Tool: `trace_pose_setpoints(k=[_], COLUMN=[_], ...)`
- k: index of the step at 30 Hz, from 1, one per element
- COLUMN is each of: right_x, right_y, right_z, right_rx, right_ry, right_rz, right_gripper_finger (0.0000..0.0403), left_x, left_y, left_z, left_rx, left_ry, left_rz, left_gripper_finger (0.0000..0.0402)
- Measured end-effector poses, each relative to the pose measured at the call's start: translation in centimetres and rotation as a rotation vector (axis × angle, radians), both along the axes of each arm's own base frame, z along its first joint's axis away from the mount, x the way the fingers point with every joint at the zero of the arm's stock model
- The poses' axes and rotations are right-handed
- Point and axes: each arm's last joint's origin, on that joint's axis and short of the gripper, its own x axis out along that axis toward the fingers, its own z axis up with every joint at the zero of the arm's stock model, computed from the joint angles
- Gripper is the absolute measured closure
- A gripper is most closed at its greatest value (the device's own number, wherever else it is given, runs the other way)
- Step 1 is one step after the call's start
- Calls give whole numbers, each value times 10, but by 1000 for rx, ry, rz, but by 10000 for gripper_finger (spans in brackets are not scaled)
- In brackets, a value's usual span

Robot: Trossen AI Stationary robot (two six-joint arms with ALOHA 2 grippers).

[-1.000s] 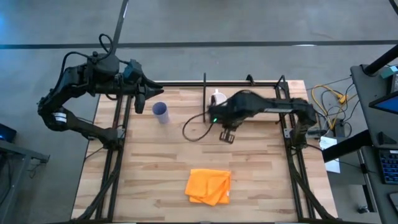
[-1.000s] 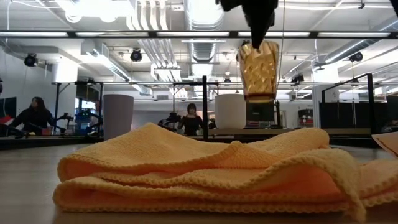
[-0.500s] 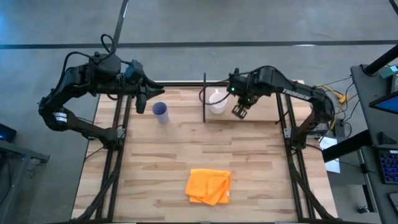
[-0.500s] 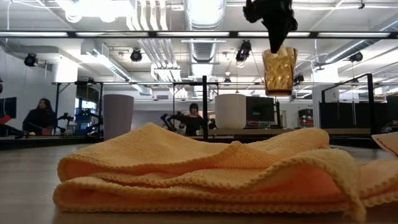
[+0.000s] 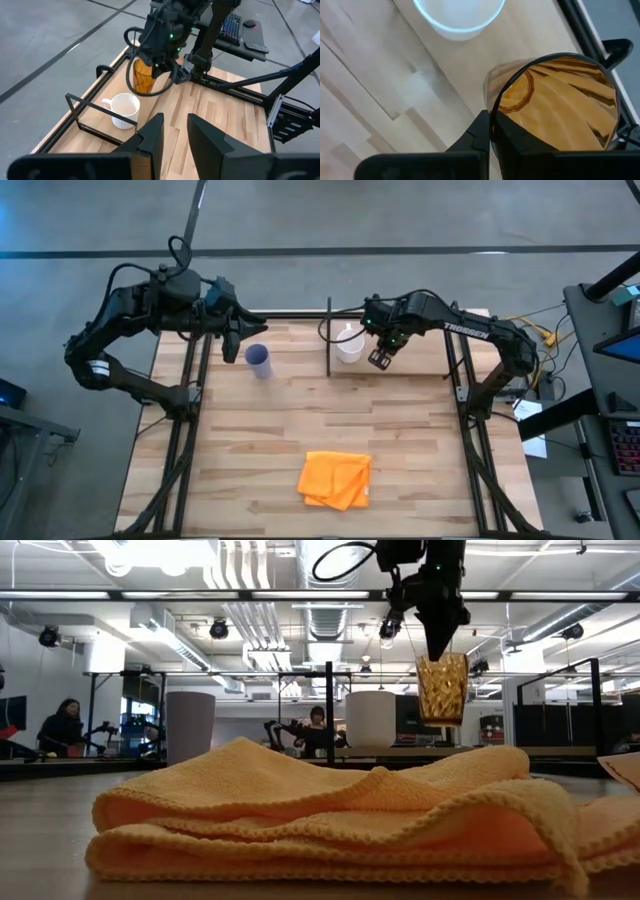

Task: Stack small to large cups/mugs on shelf
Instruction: Put the brown cup on the shelf

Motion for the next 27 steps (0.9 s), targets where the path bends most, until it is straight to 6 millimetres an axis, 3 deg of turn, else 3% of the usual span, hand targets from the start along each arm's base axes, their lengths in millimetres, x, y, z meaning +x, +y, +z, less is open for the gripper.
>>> trace_pose_setpoints(k=[7, 27], right_x=[0, 1], right_y=[-5, -17], right_z=[-15, -14], right_rx=[3, -13], right_ry=[5, -45], right_rz=[-7, -45], right_gripper_finger=[394, 394], left_x=[3, 9], left_y=[1, 2], left_z=[-1, -4], left_rx=[-1, -4], left_ry=[7, 23], left_rz=[0, -1], left_gripper_finger=[330, 330])
